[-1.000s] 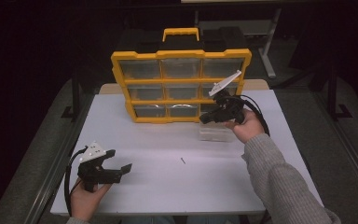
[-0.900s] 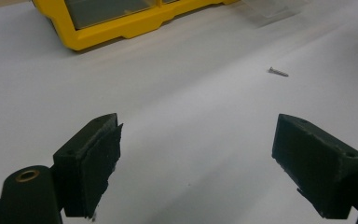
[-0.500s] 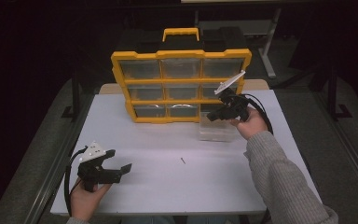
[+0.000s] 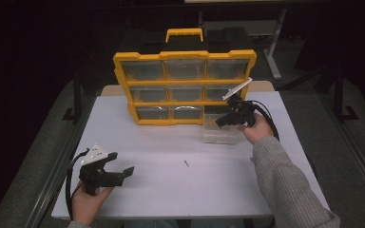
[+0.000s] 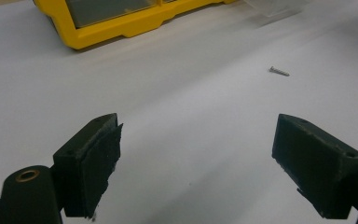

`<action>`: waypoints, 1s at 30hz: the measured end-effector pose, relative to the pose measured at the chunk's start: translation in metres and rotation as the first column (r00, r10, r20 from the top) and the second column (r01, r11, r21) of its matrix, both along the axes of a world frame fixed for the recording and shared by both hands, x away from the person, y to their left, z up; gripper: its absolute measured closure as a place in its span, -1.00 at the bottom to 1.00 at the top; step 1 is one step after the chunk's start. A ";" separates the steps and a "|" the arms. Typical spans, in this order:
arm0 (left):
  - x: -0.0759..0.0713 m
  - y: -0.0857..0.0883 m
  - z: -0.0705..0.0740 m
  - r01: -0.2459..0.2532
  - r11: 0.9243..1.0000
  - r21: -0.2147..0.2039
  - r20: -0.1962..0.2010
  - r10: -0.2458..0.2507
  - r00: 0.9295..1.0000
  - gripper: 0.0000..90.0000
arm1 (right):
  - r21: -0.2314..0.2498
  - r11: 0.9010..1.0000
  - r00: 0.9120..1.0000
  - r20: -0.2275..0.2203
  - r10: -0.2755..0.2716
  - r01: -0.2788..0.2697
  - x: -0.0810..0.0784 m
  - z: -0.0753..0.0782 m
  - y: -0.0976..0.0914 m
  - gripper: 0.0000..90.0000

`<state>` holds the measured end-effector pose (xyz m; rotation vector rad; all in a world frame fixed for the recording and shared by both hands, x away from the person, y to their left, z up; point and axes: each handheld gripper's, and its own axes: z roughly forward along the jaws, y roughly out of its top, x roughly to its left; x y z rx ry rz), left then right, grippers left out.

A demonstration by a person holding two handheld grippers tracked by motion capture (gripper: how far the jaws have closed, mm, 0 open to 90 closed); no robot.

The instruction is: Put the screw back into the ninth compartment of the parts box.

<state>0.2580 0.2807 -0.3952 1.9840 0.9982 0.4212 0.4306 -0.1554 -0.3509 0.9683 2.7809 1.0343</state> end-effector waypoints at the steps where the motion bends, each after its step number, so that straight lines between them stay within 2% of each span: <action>1: 0.000 0.000 0.000 0.000 1.000 -0.001 0.000 0.000 1.000 -0.67 | 0.000 1.000 1.000 0.000 0.000 0.000 0.000 0.000 0.000 0.91; 5: 0.000 0.000 0.000 -0.002 1.000 -0.002 0.001 0.002 1.000 -0.67 | -0.003 1.000 1.000 0.007 -0.007 0.007 0.001 0.000 -0.001 0.84; 13: 0.000 0.000 0.000 -0.003 1.000 -0.005 0.001 0.003 1.000 -0.67 | 0.020 1.000 1.000 0.022 0.006 -0.007 -0.006 0.008 0.002 0.77; 14: 0.000 -0.001 0.000 -0.003 1.000 -0.005 0.000 0.003 1.000 -0.67 | 0.029 0.999 0.999 0.035 0.014 -0.015 -0.012 0.014 0.006 0.72; 21: 0.000 -0.001 0.000 -0.002 1.000 -0.002 -0.001 0.002 1.000 -0.67 | 0.047 0.998 0.997 0.064 0.049 -0.052 -0.028 0.025 0.019 0.62; 27: 0.000 -0.001 0.000 0.003 1.000 0.001 0.004 -0.003 1.000 -0.67 | 0.042 0.995 0.993 0.076 0.090 -0.093 -0.038 0.027 0.030 0.53; 30: 0.000 -0.001 0.000 -0.001 1.000 -0.002 0.001 0.001 1.000 -0.67 | 0.056 0.991 0.990 0.076 0.121 -0.125 -0.046 0.023 0.039 0.48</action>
